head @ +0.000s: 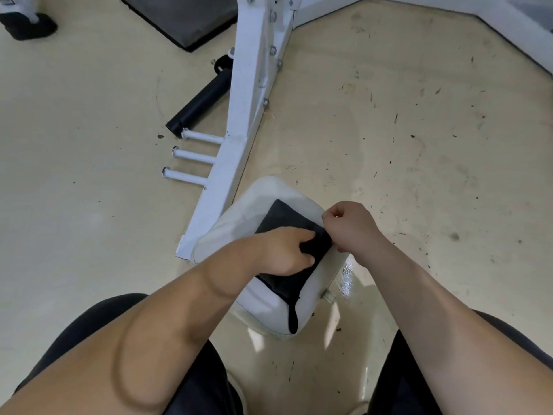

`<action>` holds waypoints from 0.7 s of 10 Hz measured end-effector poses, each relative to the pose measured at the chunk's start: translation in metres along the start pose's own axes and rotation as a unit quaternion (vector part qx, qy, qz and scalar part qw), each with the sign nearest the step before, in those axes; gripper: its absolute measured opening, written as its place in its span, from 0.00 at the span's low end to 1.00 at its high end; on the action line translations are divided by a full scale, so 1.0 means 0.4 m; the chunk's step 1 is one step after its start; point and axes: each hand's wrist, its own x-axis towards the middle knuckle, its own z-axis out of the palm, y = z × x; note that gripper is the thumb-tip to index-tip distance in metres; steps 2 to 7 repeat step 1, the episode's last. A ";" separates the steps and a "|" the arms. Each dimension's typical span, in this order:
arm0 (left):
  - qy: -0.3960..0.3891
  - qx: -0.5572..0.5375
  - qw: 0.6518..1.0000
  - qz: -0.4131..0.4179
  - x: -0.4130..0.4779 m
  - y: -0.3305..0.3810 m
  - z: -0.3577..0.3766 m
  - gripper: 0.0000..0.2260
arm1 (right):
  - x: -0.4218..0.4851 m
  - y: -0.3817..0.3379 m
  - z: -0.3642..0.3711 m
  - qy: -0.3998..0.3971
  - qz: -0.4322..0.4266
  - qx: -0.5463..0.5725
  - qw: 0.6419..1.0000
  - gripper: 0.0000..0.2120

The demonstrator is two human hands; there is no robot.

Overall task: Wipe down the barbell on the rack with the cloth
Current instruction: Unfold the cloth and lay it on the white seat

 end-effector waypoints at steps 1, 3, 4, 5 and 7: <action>0.078 -0.012 0.996 0.031 -0.010 -0.005 -0.030 0.15 | -0.010 -0.001 -0.008 0.016 -0.037 -0.046 0.998 0.10; 0.078 -0.012 0.996 0.031 -0.010 -0.005 -0.030 0.15 | -0.010 -0.001 -0.008 0.016 -0.037 -0.046 0.998 0.10; 0.078 -0.012 0.996 0.031 -0.010 -0.005 -0.030 0.15 | -0.010 -0.001 -0.008 0.016 -0.037 -0.046 0.998 0.10; 0.078 -0.012 0.996 0.031 -0.010 -0.005 -0.030 0.15 | -0.010 -0.001 -0.008 0.016 -0.037 -0.046 0.998 0.10; 0.078 -0.012 0.996 0.031 -0.010 -0.005 -0.030 0.15 | -0.010 -0.001 -0.008 0.016 -0.037 -0.046 0.998 0.10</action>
